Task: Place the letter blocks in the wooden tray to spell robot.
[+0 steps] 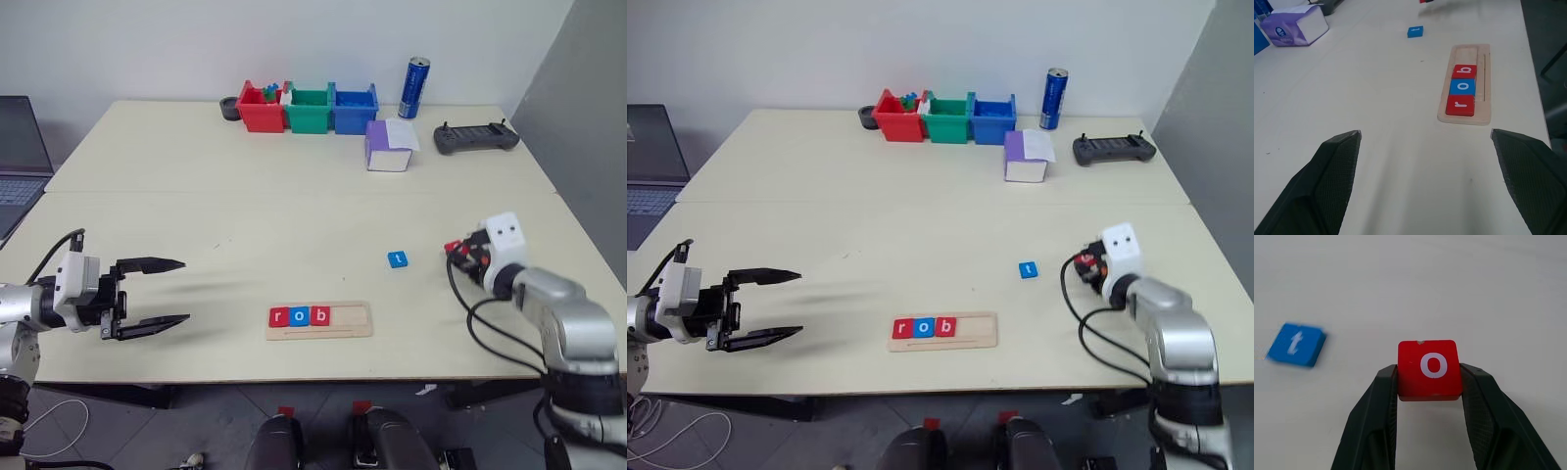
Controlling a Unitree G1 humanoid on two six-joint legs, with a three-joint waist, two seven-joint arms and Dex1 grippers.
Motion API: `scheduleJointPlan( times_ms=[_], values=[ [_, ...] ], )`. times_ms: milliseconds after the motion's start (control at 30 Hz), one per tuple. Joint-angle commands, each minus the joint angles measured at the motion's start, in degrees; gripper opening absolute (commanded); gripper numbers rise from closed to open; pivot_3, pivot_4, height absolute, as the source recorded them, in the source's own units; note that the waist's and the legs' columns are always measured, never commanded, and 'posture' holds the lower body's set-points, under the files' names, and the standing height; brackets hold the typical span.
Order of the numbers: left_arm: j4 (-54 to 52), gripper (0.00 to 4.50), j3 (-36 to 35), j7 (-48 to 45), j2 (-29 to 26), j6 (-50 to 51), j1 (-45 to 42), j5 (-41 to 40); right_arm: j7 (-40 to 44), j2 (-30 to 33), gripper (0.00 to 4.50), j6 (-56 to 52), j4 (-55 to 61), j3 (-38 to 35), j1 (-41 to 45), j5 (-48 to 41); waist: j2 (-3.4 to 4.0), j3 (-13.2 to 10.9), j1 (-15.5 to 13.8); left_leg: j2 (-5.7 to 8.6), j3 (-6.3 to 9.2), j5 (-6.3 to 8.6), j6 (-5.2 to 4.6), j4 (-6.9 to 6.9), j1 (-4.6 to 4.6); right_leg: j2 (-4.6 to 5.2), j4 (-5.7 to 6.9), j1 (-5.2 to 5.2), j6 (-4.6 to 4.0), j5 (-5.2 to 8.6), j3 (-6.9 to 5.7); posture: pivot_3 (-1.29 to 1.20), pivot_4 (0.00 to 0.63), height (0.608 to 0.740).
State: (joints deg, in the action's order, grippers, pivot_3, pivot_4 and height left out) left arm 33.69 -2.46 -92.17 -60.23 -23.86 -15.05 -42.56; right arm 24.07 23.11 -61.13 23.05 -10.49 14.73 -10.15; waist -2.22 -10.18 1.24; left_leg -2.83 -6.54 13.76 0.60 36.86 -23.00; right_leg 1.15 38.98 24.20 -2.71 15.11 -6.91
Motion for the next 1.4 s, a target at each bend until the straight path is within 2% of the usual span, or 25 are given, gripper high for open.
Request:
scheduleJointPlan(
  times_ms=[33,267,433,567,667,800,967,1067,1200,1300,1400],
  values=[
    [0.23,4.5,0.95,-0.33,0.08,-0.4,-2.41,-0.8,-3.37,-3.18,1.45,-5.93,10.91,-0.32,-4.79,-1.99,0.01,0.0,-0.09,-0.01,0.04,0.0,0.0,0.03,0.0,-0.02,0.01,-0.01,0.0,0.0,-0.02,0.0,0.15,0.74],
    [1.57,4.5,2.62,-0.33,0.37,-1.11,-4.19,-0.78,-6.67,-4.64,1.45,-6.79,10.74,0.99,-7.99,-2.12,-0.02,0.01,-0.1,0.06,0.03,-0.01,-0.02,0.09,-0.02,-0.01,-0.05,-0.03,0.04,-0.02,0.02,0.0,0.15,0.74],
    [2.44,4.5,3.05,-0.33,0.92,-1.67,-4.9,-0.55,-9.42,-6.22,3.15,-7.06,8.2,0.06,-6.75,-1.85,-0.06,0.04,-0.05,0.05,0.03,-0.01,-0.01,0.04,-0.02,-0.02,-0.05,-0.03,0.01,0.01,0.01,0.0,0.15,0.74],
    [3.39,4.5,3.37,-0.33,1.47,-2.08,-5.62,-0.21,-7.92,-4.11,4.47,-7.58,9.31,0.2,-6.2,-3.22,-0.12,0.07,-0.41,0.07,0.03,-0.01,-0.02,0.09,-0.02,0.0,-0.05,-0.06,0.02,0.0,0.01,0.0,0.15,0.74],
    [3.64,4.5,3.64,-0.33,1.46,-2.22,-5.65,-0.32,-3.99,-0.73,4.47,-5.97,9.1,-3.67,-4.23,-6.23,-0.11,0.06,-0.76,0.09,0.03,0.0,-0.03,0.09,-0.04,0.0,-0.07,-0.05,0.02,0.0,0.02,0.0,0.15,0.74],
    [4.41,4.5,4.19,-0.33,1.46,-2.42,-6.49,0.08,8.48,9.91,4.47,1.32,3.2,-6.42,-3.58,-10.81,-0.08,0.05,-1.08,0.09,0.02,0.01,-0.04,0.06,-0.04,0.0,-0.11,-0.03,0.02,0.01,0.01,0.0,0.15,0.74],
    [4.95,4.5,4.57,-0.33,1.72,-2.63,-7.27,0.58,31.42,22.43,4.47,21.5,-8.22,-1.66,-4.47,-12.07,-0.09,0.04,-1.12,0.08,0.03,0.02,-0.06,0.03,-0.05,-0.03,-0.16,-0.05,0.03,0.01,-0.02,0.0,0.15,0.74],
    [5.13,4.5,4.75,-0.33,2.35,-2.93,-7.5,1.15,41.81,27.21,4.47,36.56,-22.31,5.25,-0.6,-6.74,-0.1,0.04,-1.09,0.07,0.03,0.02,-0.06,0.05,-0.03,-0.04,-0.16,-0.07,0.04,0.02,-0.04,0.0,0.15,0.74],
    [3.45,4.5,3.71,-0.33,2.86,-2.37,-6.81,0.7,48.9,29.03,4.47,57.76,-41.15,15.24,7.58,3.59,-0.09,0.03,-1.06,0.08,-0.02,0.01,-0.06,0.12,-0.01,-0.04,-0.11,-0.06,0.06,0.0,-0.01,0.0,0.15,0.74],
    [2.36,4.5,2.82,-0.33,2.0,-2.58,-5.11,0.34,53.71,28.52,4.47,65.76,-49.67,19.53,13.37,6.82,-0.02,-0.01,-1.02,0.06,-0.03,0.0,-0.04,0.09,-0.02,-0.05,-0.08,-0.03,0.05,0.01,-0.01,0.0,0.15,0.74],
    [1.57,4.5,2.08,-0.33,1.41,-2.9,-3.32,0.22,55.02,27.28,4.47,71.41,-56.88,22.45,18.3,9.94,-0.02,-0.01,-1.0,0.03,-0.07,-0.01,-0.03,0.1,0.01,-0.06,-0.03,-0.04,0.05,0.01,0.01,0.0,0.15,0.74]
  ],
)
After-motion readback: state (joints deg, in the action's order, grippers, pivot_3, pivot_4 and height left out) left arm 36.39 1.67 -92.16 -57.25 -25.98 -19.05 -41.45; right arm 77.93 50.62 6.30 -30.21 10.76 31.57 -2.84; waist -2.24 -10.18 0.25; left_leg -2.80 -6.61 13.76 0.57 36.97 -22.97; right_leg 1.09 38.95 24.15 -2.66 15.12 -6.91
